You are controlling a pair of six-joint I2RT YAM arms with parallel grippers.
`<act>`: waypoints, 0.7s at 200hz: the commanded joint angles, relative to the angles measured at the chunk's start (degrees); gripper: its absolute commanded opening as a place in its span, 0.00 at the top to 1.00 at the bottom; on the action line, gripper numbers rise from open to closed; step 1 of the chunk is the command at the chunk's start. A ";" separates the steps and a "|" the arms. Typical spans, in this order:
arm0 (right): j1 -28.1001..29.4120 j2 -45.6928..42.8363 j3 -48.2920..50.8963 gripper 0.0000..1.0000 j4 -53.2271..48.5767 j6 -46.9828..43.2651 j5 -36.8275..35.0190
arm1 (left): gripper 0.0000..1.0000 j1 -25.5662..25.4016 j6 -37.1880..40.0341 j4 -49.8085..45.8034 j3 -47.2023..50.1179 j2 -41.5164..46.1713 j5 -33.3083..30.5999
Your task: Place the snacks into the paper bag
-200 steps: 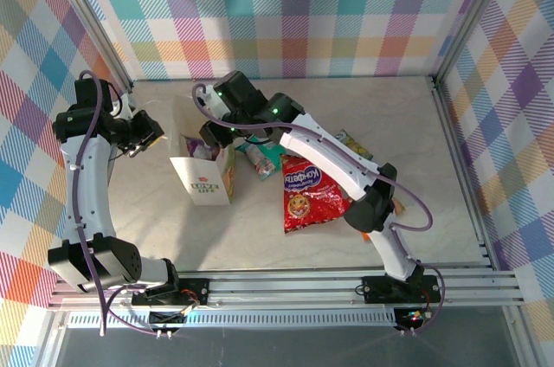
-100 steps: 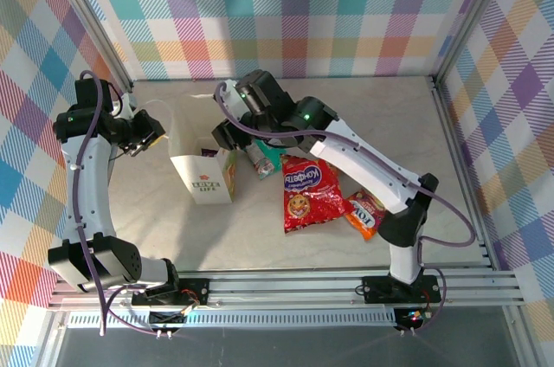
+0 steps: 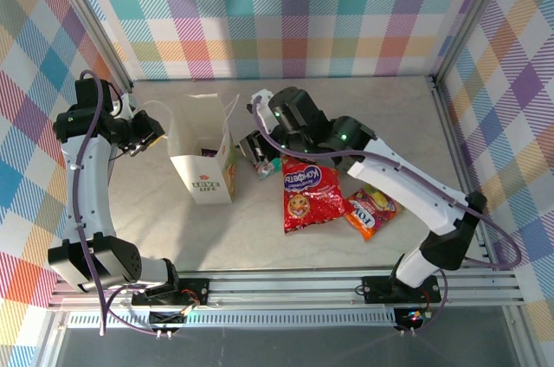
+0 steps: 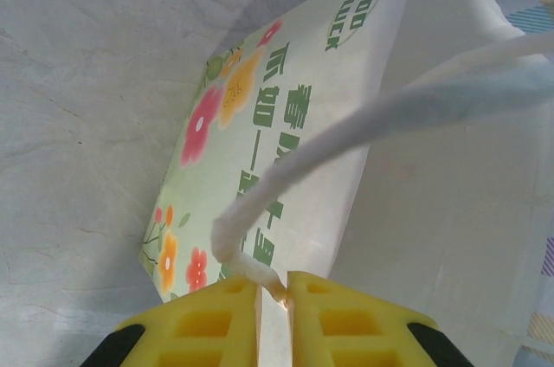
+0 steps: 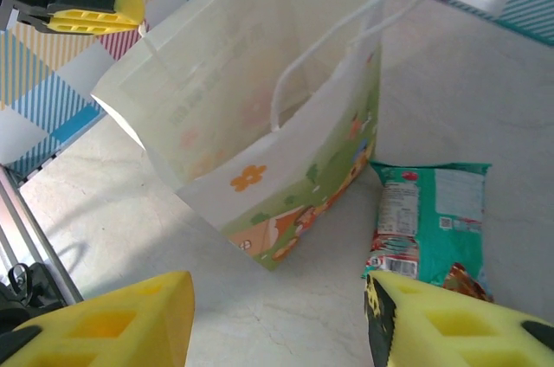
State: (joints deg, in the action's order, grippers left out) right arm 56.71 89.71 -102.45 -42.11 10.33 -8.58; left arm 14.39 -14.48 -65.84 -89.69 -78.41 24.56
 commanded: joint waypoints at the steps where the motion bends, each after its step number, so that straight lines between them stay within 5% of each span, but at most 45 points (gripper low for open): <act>1: 0.42 -2.55 2.42 0.45 2.28 1.36 -3.22 | 0.84 0.40 1.34 -0.95 -0.46 -0.56 -1.23; 71: -0.92 -7.22 10.74 0.42 2.56 3.14 -6.01 | 0.81 -2.85 4.15 -1.15 -2.05 -0.34 -5.75; 140: -8.40 -11.12 19.19 0.39 5.51 9.60 1.30 | 0.76 -6.85 6.26 -0.52 -2.42 -0.83 -10.00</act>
State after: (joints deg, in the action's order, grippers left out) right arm 50.28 81.01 -85.43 -39.44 16.38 -10.83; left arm 8.71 -9.89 -65.89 -90.63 -78.70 16.95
